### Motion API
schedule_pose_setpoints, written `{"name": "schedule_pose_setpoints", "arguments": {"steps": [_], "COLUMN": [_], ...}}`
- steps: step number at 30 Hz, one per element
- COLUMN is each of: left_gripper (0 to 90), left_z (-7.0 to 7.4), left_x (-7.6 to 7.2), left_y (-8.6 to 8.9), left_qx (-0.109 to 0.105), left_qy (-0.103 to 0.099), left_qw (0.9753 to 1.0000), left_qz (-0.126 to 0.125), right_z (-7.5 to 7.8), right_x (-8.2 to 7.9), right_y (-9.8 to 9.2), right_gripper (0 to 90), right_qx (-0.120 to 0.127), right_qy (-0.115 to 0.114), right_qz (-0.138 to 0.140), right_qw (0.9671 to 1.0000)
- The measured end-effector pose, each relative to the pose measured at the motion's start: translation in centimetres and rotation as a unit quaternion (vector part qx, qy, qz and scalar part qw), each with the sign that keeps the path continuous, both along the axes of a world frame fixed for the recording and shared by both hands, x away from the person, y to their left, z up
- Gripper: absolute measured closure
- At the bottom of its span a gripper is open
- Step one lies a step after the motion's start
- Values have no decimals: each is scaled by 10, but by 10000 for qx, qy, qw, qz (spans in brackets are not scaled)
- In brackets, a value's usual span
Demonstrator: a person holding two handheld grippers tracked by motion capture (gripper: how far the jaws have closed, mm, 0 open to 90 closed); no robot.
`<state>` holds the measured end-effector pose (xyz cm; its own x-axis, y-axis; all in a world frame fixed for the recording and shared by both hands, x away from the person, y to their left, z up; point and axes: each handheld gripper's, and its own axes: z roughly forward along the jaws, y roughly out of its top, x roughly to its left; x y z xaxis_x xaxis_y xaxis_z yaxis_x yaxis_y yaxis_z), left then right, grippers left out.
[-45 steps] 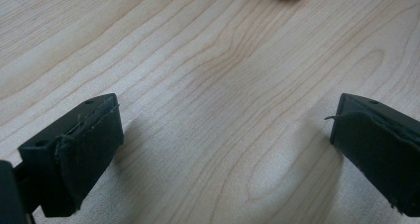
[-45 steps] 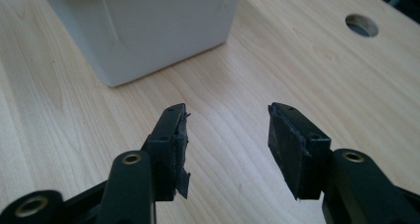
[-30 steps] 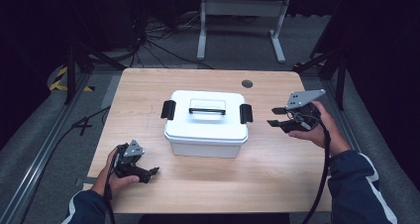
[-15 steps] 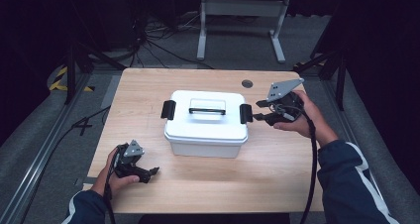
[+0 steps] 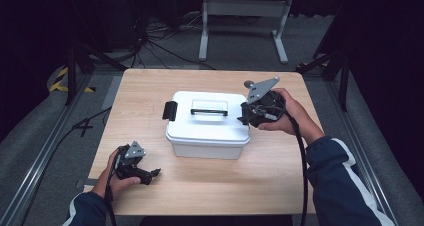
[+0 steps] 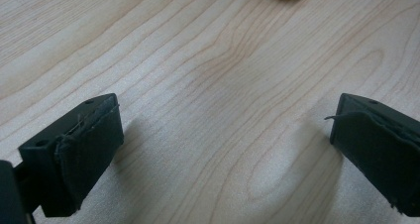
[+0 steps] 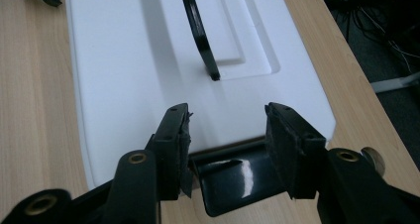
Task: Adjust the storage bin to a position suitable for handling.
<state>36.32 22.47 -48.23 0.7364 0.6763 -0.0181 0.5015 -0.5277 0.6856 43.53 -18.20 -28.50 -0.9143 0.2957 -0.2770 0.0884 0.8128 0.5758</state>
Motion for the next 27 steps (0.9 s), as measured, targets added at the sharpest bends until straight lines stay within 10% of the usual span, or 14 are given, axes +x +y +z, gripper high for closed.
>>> {"name": "schedule_pose_setpoints", "arguments": {"steps": [27], "left_gripper": [6], "left_z": [0], "left_x": [0], "left_y": [0], "left_qx": [0], "left_qy": [-3], "left_qw": [10000], "left_qz": [-1], "right_z": [2], "right_x": [14], "right_y": [58], "right_gripper": [570], "right_qx": [-538], "right_qy": [46], "right_qz": [386], "right_qw": [9978]}}
